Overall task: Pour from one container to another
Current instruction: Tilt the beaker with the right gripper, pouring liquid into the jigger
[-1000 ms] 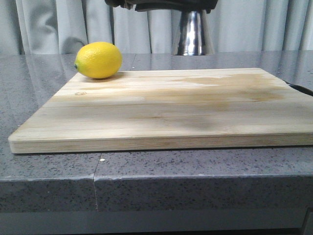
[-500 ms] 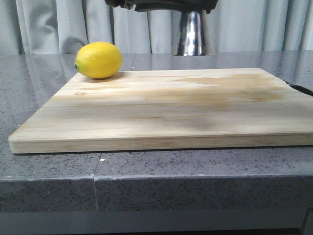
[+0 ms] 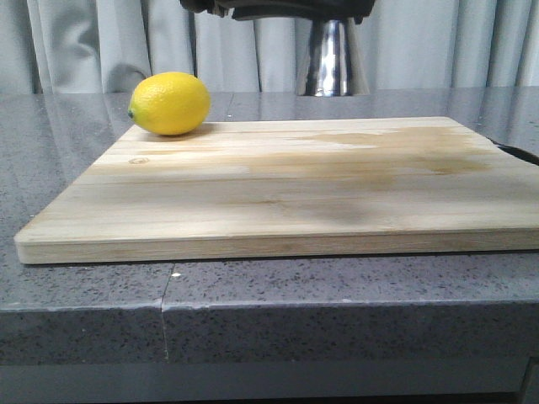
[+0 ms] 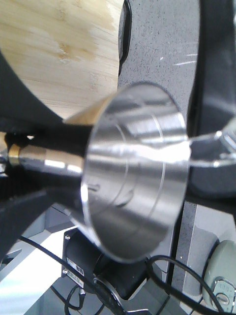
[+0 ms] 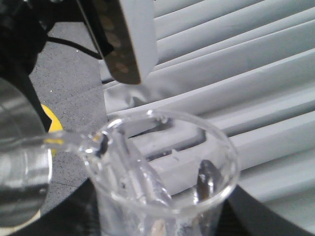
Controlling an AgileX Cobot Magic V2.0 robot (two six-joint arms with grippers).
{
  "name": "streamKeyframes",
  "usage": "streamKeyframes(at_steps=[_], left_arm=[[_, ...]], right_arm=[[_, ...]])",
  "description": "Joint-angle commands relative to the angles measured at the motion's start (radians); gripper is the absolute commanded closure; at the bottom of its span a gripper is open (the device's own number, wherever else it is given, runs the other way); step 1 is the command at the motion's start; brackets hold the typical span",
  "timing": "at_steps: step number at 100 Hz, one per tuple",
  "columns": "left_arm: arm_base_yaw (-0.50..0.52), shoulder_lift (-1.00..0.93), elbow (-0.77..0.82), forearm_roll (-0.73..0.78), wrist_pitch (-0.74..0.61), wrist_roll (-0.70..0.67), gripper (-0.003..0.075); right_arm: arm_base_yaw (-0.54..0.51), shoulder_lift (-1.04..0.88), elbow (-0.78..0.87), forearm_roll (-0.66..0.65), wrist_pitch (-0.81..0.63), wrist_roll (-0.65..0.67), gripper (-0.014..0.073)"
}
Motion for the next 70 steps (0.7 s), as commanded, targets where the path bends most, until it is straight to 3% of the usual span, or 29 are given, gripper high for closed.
streamKeyframes(at_steps=[1,70], left_arm=[[0.0,-0.043,-0.026,-0.074,0.037,-0.005,0.0739],[0.0,-0.043,-0.026,-0.074,0.037,-0.005,0.0739]], right_arm=[[0.0,-0.03,-0.037,0.033,-0.055,-0.044,0.0442],[0.0,-0.03,-0.037,0.033,-0.058,-0.259,0.0442]])
